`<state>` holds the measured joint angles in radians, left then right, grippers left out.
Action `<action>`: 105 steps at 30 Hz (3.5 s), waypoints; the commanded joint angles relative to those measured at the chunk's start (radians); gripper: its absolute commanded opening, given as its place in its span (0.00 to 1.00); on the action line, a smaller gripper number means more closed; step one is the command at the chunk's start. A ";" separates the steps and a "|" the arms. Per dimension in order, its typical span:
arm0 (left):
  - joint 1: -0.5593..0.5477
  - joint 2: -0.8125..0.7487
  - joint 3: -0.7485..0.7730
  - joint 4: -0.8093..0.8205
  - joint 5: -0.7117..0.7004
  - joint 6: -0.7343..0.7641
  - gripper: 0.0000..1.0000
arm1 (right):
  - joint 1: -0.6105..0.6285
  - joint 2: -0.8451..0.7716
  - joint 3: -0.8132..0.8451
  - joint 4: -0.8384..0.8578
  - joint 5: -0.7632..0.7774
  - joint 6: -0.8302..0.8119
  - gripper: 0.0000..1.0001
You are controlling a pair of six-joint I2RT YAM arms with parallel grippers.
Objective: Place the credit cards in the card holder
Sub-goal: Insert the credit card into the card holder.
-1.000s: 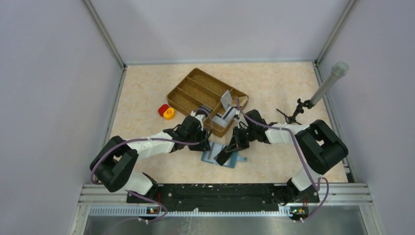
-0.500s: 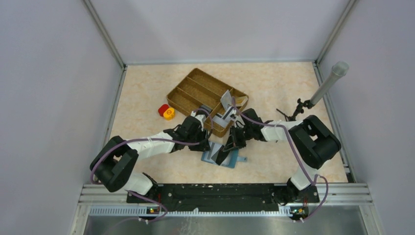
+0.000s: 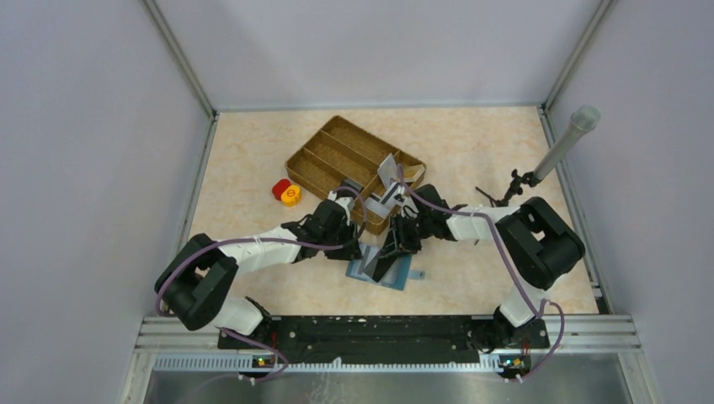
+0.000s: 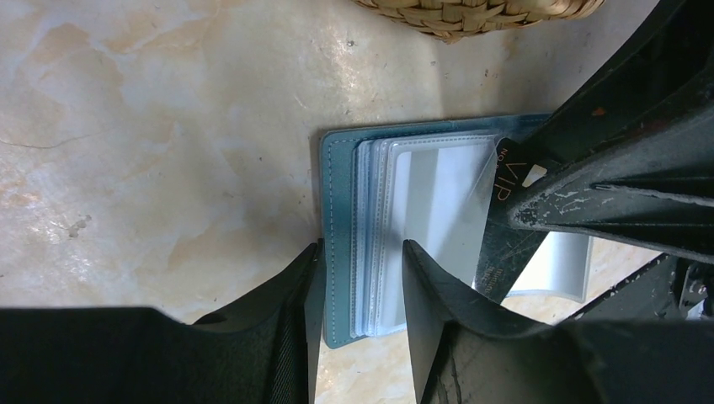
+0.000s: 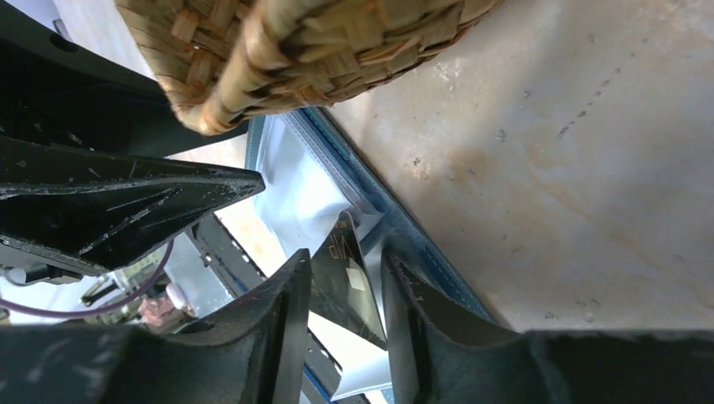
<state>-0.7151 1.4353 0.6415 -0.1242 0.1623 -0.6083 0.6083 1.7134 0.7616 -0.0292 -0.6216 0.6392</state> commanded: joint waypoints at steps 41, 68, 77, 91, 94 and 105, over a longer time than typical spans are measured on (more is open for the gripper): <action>-0.032 -0.118 -0.059 0.082 -0.020 -0.100 0.51 | 0.143 -0.397 -0.250 -0.032 0.448 0.358 0.46; -0.032 0.020 -0.018 0.189 -0.028 -0.071 0.39 | 0.143 -0.213 -0.215 0.080 0.532 0.331 0.24; -0.032 0.041 -0.022 0.167 -0.050 -0.082 0.31 | 0.154 -0.278 -0.354 0.176 0.557 0.485 0.29; -0.032 0.030 -0.036 0.166 -0.048 -0.094 0.26 | 0.184 -0.282 -0.509 0.526 0.590 0.585 0.28; -0.032 0.026 -0.038 0.166 -0.050 -0.097 0.26 | 0.192 -0.296 -0.540 0.582 0.603 0.601 0.27; -0.032 0.025 -0.040 0.164 -0.049 -0.103 0.26 | 0.197 -0.327 -0.615 0.800 0.617 0.595 0.24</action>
<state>-0.7406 1.4582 0.6052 0.0238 0.0937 -0.7036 0.7918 1.3945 0.1822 0.6716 -0.0364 1.2491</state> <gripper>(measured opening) 0.263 0.247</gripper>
